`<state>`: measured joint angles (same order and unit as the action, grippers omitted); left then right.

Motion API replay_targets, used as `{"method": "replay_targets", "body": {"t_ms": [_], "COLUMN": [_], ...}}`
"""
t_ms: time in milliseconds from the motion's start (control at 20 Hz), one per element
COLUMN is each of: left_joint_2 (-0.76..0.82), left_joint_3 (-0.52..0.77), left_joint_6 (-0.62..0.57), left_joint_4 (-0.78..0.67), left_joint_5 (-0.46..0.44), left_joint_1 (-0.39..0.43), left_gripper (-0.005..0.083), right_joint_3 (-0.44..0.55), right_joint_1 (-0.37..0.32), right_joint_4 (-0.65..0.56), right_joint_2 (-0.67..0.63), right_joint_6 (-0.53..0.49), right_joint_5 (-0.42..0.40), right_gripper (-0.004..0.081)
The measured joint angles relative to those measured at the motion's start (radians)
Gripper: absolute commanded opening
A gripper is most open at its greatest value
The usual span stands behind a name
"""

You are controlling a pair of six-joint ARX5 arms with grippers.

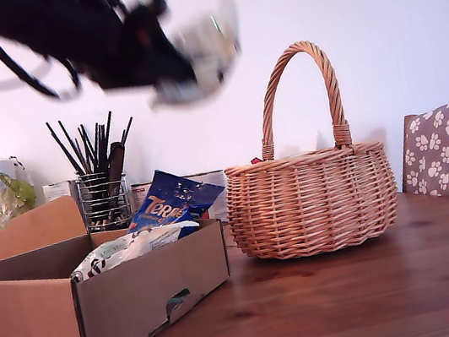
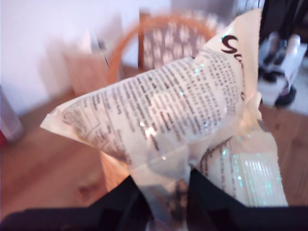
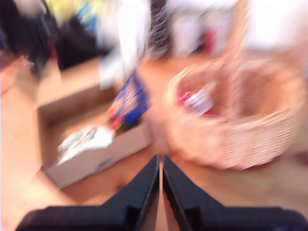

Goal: Move the bags of Easter eggs from the cardboard box on the left into the woven basket on the right side.

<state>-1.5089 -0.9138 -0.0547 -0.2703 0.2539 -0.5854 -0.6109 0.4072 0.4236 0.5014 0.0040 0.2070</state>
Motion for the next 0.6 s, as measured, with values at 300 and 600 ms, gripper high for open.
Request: {"method": "replay_targets", "body": {"t_ms": [300, 600], "left_joint_2": [-0.19, -0.354], "left_joint_3": [-0.224, -0.39], "left_joint_6": [0.0, 0.0], "left_joint_4": [-0.025, -0.014], "left_joint_5": [0.006, 0.019], "left_joint_1": [-0.013, -0.02], "left_gripper": [0.0095, 0.0095], "right_joint_3": [0.0, -0.008], "right_joint_1": [0.0, 0.0], "right_joint_4": [0.062, 0.129], "right_joint_2": [-0.151, -0.169], "right_joint_6": [0.0, 0.0], "right_joint_5": [-0.013, -0.023], "right_gripper": [-0.0011, -0.0011]}}
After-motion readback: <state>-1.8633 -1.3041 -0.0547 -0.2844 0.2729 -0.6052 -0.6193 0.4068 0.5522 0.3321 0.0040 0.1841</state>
